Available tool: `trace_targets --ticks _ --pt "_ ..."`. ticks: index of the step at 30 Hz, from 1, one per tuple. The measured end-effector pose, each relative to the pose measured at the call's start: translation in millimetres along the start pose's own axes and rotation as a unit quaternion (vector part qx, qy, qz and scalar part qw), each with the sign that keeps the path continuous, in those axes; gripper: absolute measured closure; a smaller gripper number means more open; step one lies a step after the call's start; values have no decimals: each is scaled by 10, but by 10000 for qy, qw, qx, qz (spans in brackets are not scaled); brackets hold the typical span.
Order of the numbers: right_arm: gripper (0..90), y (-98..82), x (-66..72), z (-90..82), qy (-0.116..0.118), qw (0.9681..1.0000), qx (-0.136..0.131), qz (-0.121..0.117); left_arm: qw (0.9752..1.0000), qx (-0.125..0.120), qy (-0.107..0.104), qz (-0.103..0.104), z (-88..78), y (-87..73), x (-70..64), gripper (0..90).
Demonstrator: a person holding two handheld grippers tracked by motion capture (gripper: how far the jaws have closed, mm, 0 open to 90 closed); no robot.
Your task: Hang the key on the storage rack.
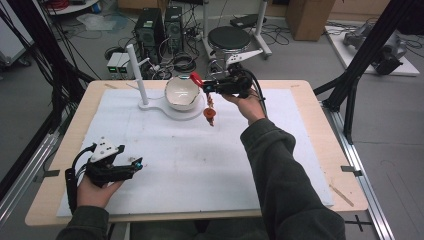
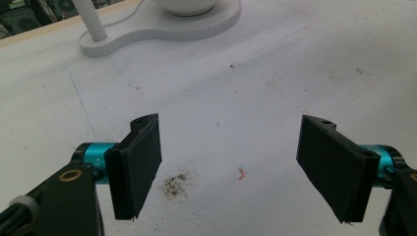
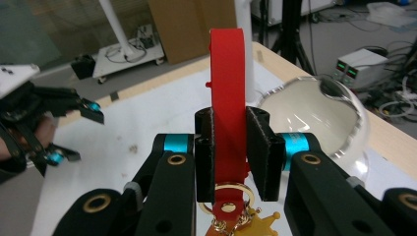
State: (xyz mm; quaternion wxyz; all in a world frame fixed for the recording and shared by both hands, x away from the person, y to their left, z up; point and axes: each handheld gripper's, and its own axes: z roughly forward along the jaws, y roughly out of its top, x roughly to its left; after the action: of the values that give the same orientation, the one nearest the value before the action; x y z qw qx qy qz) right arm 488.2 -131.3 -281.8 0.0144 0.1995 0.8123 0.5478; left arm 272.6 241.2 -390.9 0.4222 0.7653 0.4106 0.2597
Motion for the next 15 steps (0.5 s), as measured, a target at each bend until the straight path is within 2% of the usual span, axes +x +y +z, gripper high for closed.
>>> trace_targets --ticks 5,14,15 --pt "753 63 58 186 91 9999 27 -40 10000 -10 9 -4 -2 -1 4 253" --pt "752 157 127 459 159 9999 28 15 10000 -11 8 19 -5 0 1 253" --pt "752 171 135 496 167 9998 39 77 10000 -12 -1 22 -6 1 0 253"
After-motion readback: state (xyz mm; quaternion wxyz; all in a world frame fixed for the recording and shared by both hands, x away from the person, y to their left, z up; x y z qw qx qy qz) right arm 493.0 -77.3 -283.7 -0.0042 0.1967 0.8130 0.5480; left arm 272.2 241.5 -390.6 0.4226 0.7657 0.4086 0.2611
